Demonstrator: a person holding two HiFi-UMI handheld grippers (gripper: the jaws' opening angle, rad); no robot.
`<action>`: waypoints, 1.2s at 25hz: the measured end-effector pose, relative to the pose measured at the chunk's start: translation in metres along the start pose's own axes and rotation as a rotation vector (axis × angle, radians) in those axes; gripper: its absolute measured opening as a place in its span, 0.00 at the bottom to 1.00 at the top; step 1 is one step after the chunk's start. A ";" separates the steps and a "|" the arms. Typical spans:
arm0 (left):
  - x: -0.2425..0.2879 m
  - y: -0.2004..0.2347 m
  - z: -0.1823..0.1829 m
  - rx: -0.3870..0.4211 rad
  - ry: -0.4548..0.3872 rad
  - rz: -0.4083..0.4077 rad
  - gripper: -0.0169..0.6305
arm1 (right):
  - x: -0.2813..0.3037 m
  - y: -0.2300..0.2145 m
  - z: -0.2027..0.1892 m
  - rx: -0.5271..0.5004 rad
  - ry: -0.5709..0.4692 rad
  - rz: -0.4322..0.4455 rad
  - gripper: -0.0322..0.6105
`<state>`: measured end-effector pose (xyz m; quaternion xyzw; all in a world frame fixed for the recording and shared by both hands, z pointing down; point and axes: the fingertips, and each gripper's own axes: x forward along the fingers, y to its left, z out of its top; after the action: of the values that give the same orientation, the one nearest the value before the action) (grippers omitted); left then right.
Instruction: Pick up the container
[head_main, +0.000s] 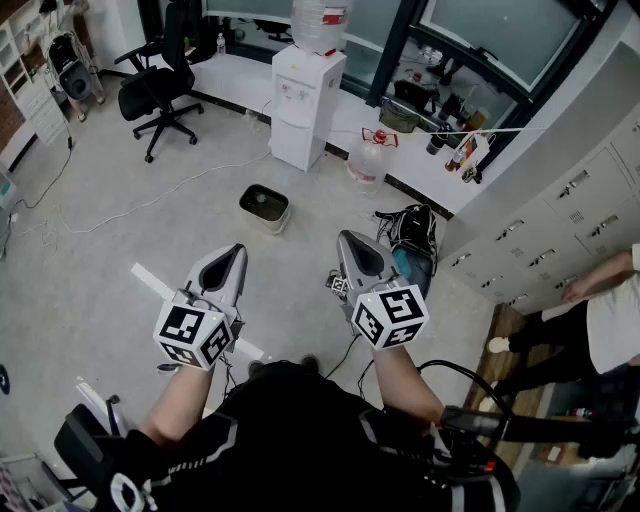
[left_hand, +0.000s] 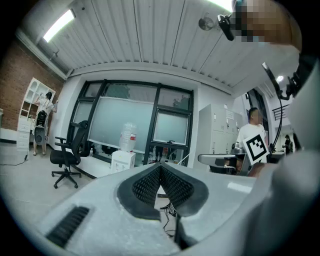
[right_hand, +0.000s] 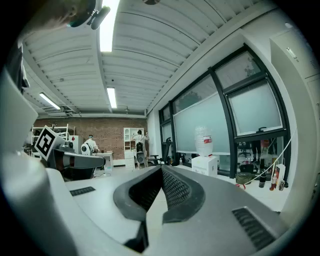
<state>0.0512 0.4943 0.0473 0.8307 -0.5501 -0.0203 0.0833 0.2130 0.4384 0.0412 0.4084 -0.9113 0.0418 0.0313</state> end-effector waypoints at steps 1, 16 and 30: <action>0.001 0.001 0.000 -0.006 0.000 -0.005 0.04 | 0.002 0.000 0.001 -0.001 -0.002 -0.002 0.06; -0.015 0.036 0.001 -0.033 -0.025 -0.033 0.04 | 0.027 0.033 0.008 -0.006 -0.030 0.011 0.06; 0.001 0.095 -0.007 -0.003 -0.001 -0.021 0.04 | 0.080 0.032 0.001 -0.006 -0.023 0.000 0.06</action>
<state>-0.0341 0.4584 0.0695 0.8362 -0.5416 -0.0224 0.0839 0.1359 0.3998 0.0460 0.4087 -0.9118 0.0347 0.0221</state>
